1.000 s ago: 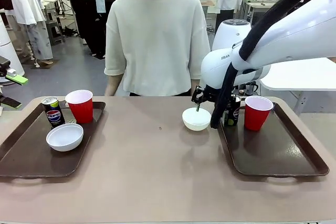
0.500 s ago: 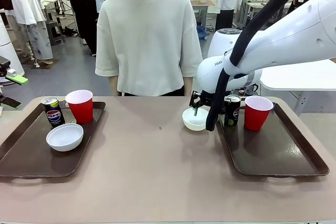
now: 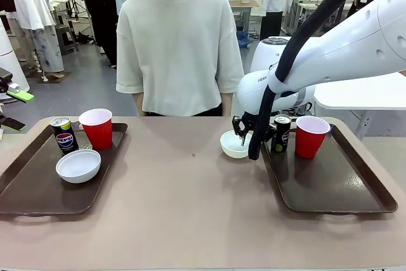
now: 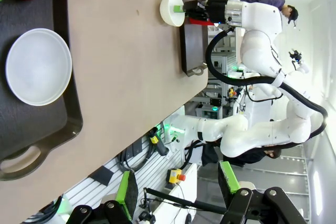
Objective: Prepare tableware on both trays.
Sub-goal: Pick up a Picnic Bowl from the table and place it on a Handle tray.
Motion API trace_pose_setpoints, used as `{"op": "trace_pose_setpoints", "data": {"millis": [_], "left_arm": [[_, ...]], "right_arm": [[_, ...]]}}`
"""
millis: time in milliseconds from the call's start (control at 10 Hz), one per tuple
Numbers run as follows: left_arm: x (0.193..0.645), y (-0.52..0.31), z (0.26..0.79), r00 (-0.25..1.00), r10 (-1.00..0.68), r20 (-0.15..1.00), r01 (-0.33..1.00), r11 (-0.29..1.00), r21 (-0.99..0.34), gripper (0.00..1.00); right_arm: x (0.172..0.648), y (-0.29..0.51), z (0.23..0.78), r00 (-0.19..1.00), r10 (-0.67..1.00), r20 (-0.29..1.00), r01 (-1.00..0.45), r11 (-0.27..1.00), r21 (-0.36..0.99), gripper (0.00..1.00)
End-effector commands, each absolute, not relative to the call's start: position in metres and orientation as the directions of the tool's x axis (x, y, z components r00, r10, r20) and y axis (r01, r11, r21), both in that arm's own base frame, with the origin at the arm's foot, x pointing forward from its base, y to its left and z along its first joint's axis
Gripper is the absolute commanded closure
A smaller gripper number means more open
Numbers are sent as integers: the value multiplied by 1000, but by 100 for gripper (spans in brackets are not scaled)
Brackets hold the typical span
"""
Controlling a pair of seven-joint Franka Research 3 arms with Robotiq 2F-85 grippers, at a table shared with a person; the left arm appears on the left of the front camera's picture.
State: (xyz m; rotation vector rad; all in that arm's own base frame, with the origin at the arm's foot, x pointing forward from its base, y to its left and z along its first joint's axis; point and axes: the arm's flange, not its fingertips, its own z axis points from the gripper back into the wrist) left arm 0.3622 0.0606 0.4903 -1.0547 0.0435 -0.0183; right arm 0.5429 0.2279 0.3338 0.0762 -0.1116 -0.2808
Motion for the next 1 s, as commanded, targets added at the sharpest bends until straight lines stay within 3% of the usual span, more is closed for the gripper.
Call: {"op": "trace_pose_setpoints", "data": {"millis": [0,100,200,300,400,500,900], "left_arm": [[361,62,491,999,-41,-14,8,483,-876,18],[361,62,491,999,-41,-14,8,483,-876,18],[361,62,491,999,-41,-14,8,483,-876,18],[361,62,491,999,-41,-14,8,483,-876,18],[361,62,491,999,-41,-14,8,483,-876,18],[361,62,491,999,-41,-14,8,483,-876,18],[361,62,491,999,-41,-14,8,483,-876,18]], "right_arm": [[547,233,335,956,-276,103,269,960,75,78],[546,233,336,956,-275,106,268,961,73,71],[543,233,339,957,-269,111,263,962,72,98],[538,232,345,958,-265,113,258,963,72,90],[528,232,356,960,-251,121,245,967,68,100],[511,233,373,969,-223,110,220,975,42,92],[394,211,453,991,-36,127,33,999,29,92]]}}
